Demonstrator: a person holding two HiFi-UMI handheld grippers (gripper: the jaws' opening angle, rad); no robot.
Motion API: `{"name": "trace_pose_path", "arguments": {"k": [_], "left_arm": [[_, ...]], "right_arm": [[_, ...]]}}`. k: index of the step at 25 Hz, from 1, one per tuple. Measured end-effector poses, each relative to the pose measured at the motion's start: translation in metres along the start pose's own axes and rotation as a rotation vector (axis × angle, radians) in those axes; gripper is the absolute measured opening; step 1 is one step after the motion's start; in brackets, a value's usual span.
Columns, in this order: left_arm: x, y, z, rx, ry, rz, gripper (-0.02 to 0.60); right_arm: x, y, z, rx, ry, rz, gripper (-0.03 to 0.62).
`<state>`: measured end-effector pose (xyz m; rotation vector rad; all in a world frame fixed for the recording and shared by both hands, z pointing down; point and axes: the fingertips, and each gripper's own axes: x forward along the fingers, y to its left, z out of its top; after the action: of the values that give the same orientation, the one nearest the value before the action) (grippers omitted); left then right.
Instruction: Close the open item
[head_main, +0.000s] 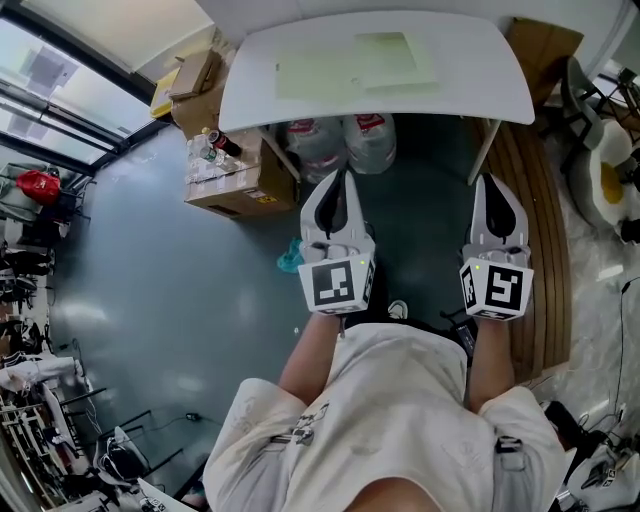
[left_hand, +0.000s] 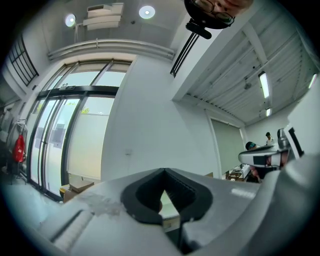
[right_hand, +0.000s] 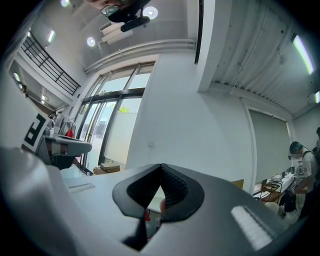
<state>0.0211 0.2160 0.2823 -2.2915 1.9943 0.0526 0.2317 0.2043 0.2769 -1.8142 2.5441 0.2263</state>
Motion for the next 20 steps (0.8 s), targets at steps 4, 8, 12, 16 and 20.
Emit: {"name": "trace_pose_path", "arguments": {"k": [4, 8, 12, 16, 20], "left_arm": [[0.017, 0.015, -0.003, -0.011, -0.012, 0.009, 0.002], [0.039, 0.029, -0.01, -0.02, -0.007, 0.02, 0.002], [0.064, 0.047, -0.017, -0.024, -0.002, 0.028, 0.002], [0.092, 0.072, -0.03, -0.047, 0.024, 0.06, 0.002], [0.12, 0.097, -0.04, -0.039, 0.032, 0.07, 0.002]], "right_arm": [[0.026, 0.006, 0.0, -0.014, -0.01, 0.011, 0.002], [0.054, 0.013, -0.004, -0.022, -0.001, 0.03, 0.002], [0.085, 0.021, -0.007, -0.029, 0.007, 0.045, 0.002], [0.123, 0.028, -0.016, -0.025, 0.016, 0.061, 0.002], [0.161, 0.04, -0.025, -0.042, 0.035, 0.08, 0.002]]}}
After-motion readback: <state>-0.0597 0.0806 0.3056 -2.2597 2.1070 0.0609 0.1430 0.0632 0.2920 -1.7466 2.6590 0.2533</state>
